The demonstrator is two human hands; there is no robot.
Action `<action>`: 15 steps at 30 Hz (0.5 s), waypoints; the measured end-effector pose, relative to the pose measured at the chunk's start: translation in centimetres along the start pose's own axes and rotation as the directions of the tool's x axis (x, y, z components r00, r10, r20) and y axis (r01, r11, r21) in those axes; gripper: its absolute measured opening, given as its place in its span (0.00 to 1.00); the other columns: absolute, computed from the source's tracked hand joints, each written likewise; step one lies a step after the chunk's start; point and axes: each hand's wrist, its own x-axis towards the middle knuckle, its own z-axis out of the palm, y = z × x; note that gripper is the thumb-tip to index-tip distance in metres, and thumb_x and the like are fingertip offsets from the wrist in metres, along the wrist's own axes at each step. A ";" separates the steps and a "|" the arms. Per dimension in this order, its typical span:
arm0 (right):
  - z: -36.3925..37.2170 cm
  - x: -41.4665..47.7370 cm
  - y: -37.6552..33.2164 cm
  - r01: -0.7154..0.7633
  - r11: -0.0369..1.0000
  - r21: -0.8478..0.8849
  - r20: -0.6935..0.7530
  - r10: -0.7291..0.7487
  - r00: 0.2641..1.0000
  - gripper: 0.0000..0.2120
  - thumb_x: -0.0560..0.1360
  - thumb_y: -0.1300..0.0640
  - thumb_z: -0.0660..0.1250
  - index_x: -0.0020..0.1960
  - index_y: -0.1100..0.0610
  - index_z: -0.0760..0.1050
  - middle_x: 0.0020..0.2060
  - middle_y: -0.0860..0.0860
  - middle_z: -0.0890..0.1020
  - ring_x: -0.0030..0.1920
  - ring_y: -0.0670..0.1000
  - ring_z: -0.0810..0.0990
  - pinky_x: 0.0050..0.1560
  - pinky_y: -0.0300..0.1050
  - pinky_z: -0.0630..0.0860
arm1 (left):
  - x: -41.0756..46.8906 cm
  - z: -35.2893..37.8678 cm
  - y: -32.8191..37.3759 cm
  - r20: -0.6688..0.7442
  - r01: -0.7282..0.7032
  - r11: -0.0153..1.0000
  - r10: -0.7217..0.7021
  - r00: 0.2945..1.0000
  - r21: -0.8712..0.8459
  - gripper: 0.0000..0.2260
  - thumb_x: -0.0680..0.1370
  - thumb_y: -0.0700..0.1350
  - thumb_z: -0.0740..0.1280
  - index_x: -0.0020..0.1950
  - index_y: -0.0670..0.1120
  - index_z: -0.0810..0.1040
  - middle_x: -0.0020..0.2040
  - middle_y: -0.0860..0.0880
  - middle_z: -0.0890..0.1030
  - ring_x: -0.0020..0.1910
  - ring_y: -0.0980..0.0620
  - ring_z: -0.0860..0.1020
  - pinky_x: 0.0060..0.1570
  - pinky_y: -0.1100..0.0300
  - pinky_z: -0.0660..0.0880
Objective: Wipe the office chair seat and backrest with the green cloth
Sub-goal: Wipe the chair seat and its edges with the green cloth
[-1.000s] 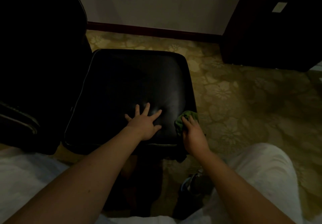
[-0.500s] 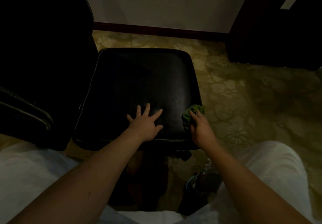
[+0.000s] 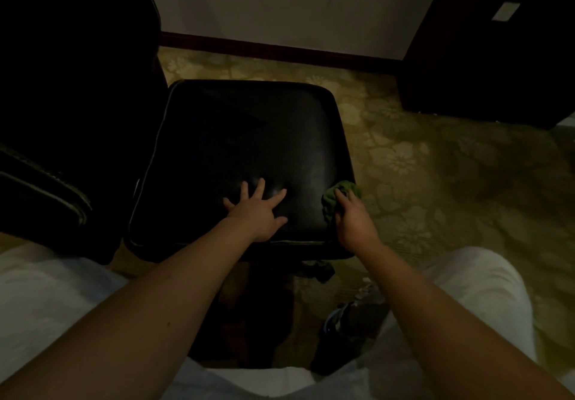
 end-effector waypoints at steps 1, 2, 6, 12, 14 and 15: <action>0.2 -0.4 0.0 -0.003 1.000 0.003 0.000 0.003 1.000 0.25 0.81 0.61 0.58 0.77 0.58 0.61 0.78 0.62 0.57 0.77 0.62 0.55 0.77 0.54 0.56 | 0.0 0.0 0.0 0.004 0.000 1.000 0.000 1.000 0.002 0.30 0.82 0.64 0.55 0.79 0.66 0.41 0.82 0.48 0.35 0.79 0.37 0.35 0.73 0.27 0.44; 0.5 -1.2 0.0 -0.004 1.000 0.004 -0.003 0.004 1.000 0.25 0.81 0.62 0.58 0.77 0.57 0.61 0.78 0.61 0.57 0.78 0.61 0.55 0.77 0.55 0.56 | 0.0 0.0 0.0 0.008 0.002 1.000 -0.002 1.000 0.006 0.30 0.82 0.64 0.55 0.79 0.66 0.41 0.81 0.48 0.35 0.79 0.36 0.35 0.73 0.27 0.44; 2.2 -5.3 -0.4 -0.005 1.000 -0.010 -0.052 0.004 0.999 0.26 0.81 0.62 0.58 0.78 0.56 0.59 0.79 0.60 0.56 0.78 0.62 0.52 0.77 0.55 0.54 | 0.0 0.0 -0.1 0.011 -0.001 1.000 0.001 1.000 0.009 0.30 0.82 0.64 0.55 0.79 0.66 0.41 0.81 0.48 0.34 0.79 0.36 0.35 0.72 0.27 0.44; 1.5 -3.2 -0.4 -0.015 1.000 -0.007 -0.048 0.015 0.999 0.25 0.81 0.61 0.59 0.78 0.56 0.61 0.78 0.59 0.58 0.78 0.61 0.54 0.77 0.54 0.55 | 0.1 0.2 -0.2 -0.005 0.005 1.000 -0.005 1.000 0.004 0.30 0.82 0.64 0.55 0.79 0.66 0.42 0.82 0.49 0.35 0.79 0.37 0.35 0.72 0.27 0.44; 0.8 -2.1 -0.3 0.001 1.000 0.006 -0.037 -0.001 0.999 0.25 0.81 0.61 0.60 0.77 0.57 0.63 0.78 0.60 0.59 0.77 0.62 0.56 0.77 0.53 0.57 | 0.2 0.2 -0.1 -0.004 0.006 1.000 -0.006 1.000 -0.006 0.30 0.82 0.64 0.55 0.79 0.66 0.41 0.82 0.49 0.35 0.79 0.37 0.35 0.72 0.27 0.43; 0.6 -1.8 -0.2 0.010 1.000 0.011 -0.035 -0.010 0.999 0.25 0.80 0.61 0.60 0.77 0.58 0.63 0.77 0.61 0.59 0.77 0.62 0.57 0.76 0.53 0.57 | 0.2 0.2 0.0 -0.001 0.008 1.000 -0.008 1.000 -0.009 0.30 0.82 0.64 0.55 0.79 0.66 0.41 0.81 0.48 0.35 0.79 0.37 0.35 0.72 0.27 0.43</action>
